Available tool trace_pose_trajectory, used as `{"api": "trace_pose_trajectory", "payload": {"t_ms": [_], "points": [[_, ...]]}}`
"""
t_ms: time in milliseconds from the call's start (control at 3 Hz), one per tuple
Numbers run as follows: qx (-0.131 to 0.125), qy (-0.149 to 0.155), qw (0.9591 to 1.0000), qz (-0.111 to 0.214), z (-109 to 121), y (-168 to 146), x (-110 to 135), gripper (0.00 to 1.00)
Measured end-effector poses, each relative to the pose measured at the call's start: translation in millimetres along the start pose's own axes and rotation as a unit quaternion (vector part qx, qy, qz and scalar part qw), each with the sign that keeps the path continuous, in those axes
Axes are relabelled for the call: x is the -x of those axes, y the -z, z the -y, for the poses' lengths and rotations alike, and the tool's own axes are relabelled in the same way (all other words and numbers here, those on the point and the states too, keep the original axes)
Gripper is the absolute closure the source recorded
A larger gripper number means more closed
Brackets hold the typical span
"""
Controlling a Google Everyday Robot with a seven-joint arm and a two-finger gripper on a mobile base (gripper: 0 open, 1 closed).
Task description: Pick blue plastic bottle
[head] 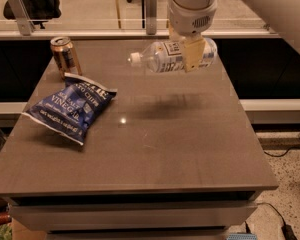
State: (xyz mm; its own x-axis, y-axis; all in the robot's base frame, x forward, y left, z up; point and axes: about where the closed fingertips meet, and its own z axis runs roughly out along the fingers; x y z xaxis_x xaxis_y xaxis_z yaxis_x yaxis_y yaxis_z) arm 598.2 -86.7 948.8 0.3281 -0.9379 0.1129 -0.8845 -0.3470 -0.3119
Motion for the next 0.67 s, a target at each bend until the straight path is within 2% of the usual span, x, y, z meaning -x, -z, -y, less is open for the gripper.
{"api": "trace_pose_trajectory", "payload": {"t_ms": [667], "points": [[-0.02,0.012,0.9997,0.004,0.3,22.3,7.7,1.0]]}}
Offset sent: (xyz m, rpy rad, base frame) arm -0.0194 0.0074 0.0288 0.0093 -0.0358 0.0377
